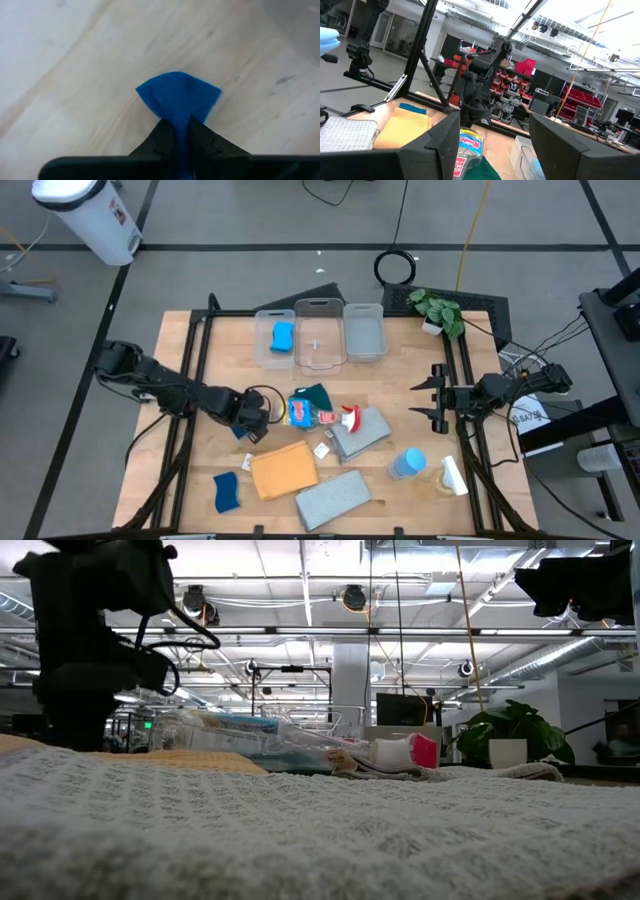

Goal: Pick & Place Kitchen Items
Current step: Put the blue sponge into the white transparent bin

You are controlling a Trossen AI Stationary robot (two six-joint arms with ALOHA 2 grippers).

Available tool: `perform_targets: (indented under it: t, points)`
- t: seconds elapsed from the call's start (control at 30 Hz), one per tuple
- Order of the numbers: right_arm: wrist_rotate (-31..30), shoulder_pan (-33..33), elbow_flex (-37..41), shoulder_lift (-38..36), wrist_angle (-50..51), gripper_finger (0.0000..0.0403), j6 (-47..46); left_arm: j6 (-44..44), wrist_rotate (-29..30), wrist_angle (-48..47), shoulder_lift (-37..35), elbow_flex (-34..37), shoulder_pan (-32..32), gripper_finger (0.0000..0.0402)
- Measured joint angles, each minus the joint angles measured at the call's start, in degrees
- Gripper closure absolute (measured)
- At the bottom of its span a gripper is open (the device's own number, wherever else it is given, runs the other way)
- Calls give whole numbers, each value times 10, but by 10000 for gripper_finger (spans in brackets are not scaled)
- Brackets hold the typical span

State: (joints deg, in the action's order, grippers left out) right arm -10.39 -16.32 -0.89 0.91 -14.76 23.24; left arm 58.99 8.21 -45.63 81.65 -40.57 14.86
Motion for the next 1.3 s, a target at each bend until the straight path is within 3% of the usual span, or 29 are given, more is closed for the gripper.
perform_targets:
  t: [0.2, 0.53, 0.67, 0.83, 1.1, 1.3]
  points:
    - [0, 0, 0, 0, 0, 197, 0, -7, 20, -56, -1, -44, -11, 378]
    - [0, 0, 0, 0, 0, 195, 0, -32, 9, -53, -10, -45, -22, 379]
    - [0, 0, 0, 0, 0, 195, 0, -40, 31, -56, -71, -43, -21, 379]
    - [0, 0, 0, 0, 0, 197, 0, -7, 124, -47, -204, -13, -22, 379]
    - [0, 0, 0, 0, 0, 195, 0, -26, 224, 97, -377, 88, -31, 379]
    - [0, 0, 0, 0, 0, 196, 0, -122, 249, 220, -432, 116, -71, 379]
